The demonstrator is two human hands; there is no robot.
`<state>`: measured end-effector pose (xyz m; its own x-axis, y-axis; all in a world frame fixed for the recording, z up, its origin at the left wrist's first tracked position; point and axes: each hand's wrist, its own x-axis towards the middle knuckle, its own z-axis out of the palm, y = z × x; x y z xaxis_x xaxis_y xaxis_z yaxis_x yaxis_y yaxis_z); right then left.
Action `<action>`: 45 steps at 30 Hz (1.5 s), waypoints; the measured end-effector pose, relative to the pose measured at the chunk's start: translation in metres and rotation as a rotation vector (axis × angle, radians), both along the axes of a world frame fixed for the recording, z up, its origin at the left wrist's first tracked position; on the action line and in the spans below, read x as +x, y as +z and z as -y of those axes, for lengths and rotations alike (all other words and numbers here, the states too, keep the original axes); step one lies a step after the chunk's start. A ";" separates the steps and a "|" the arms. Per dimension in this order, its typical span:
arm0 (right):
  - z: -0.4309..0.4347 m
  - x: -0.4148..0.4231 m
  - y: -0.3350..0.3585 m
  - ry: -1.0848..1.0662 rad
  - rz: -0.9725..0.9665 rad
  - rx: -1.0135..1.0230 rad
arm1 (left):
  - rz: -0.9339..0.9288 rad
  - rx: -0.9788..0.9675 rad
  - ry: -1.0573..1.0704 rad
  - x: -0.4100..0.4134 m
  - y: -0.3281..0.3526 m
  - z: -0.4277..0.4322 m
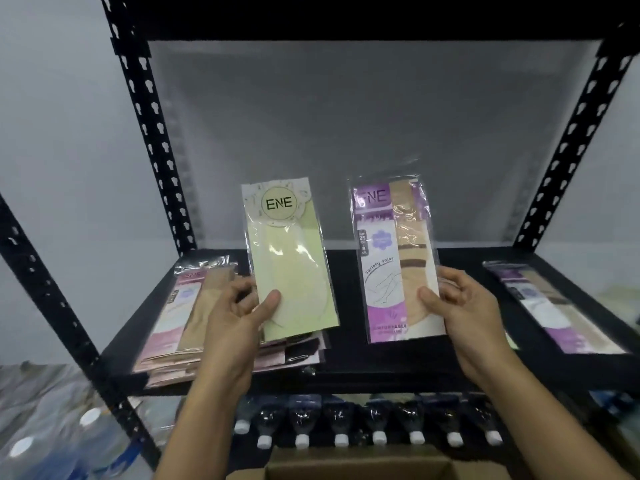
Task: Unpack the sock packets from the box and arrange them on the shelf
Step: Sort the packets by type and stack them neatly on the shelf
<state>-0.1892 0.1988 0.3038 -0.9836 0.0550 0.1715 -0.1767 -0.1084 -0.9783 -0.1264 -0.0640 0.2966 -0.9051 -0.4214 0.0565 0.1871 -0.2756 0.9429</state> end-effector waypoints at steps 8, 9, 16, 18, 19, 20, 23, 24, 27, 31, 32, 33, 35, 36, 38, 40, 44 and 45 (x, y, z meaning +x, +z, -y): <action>-0.071 -0.002 0.003 -0.150 -0.015 -0.009 | -0.003 -0.023 -0.100 -0.023 -0.008 -0.062; -0.080 -0.001 0.003 -0.172 -0.009 -0.010 | 0.000 -0.024 -0.111 -0.025 -0.009 -0.069; -0.145 0.001 0.006 -0.364 -0.002 -0.034 | -0.013 -0.038 -0.117 -0.044 -0.006 -0.099; -0.165 0.001 0.003 -0.405 0.010 -0.031 | -0.019 -0.014 -0.104 -0.050 -0.005 -0.100; -0.173 0.001 0.002 -0.420 0.022 -0.028 | -0.018 -0.011 -0.105 -0.052 -0.006 -0.102; -0.179 0.000 0.000 -0.430 0.033 -0.021 | -0.015 -0.015 -0.111 -0.053 -0.007 -0.105; -0.192 -0.002 -0.004 -0.453 0.053 0.009 | 0.003 -0.042 -0.142 -0.056 -0.011 -0.118; -0.196 -0.004 -0.006 -0.459 0.064 0.018 | 0.011 -0.050 -0.154 -0.057 -0.012 -0.123; -0.206 -0.008 -0.014 -0.468 0.104 0.055 | 0.026 -0.076 -0.177 -0.060 -0.015 -0.136; -0.219 -0.016 -0.023 -0.473 0.143 0.170 | 0.055 -0.137 -0.207 -0.063 -0.021 -0.147; -0.223 -0.019 -0.024 -0.470 0.145 0.202 | 0.063 -0.148 -0.216 -0.064 -0.023 -0.150; -0.226 -0.023 -0.025 -0.470 0.146 0.232 | 0.066 -0.157 -0.225 -0.065 -0.025 -0.152; -0.232 -0.034 -0.027 -0.480 0.166 0.275 | 0.075 -0.173 -0.246 -0.066 -0.027 -0.157; -0.235 -0.040 -0.028 -0.487 0.185 0.283 | 0.081 -0.179 -0.258 -0.066 -0.028 -0.160; -0.241 -0.052 -0.029 -0.488 0.216 0.316 | 0.091 -0.191 -0.281 -0.067 -0.030 -0.166; -0.246 -0.064 -0.030 -0.479 0.241 0.379 | 0.100 -0.198 -0.297 -0.070 -0.032 -0.173; -0.256 -0.092 -0.031 -0.476 0.289 0.541 | 0.109 -0.201 -0.340 -0.076 -0.039 -0.185; -0.257 -0.099 -0.032 -0.470 0.295 0.592 | 0.112 -0.200 -0.352 -0.077 -0.041 -0.187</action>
<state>-0.2880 0.4563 0.2721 -0.8897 0.4548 0.0392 0.1989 0.4635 -0.8635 -0.2036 0.1233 0.2556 -0.9971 -0.0759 -0.0011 0.0075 -0.1134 0.9935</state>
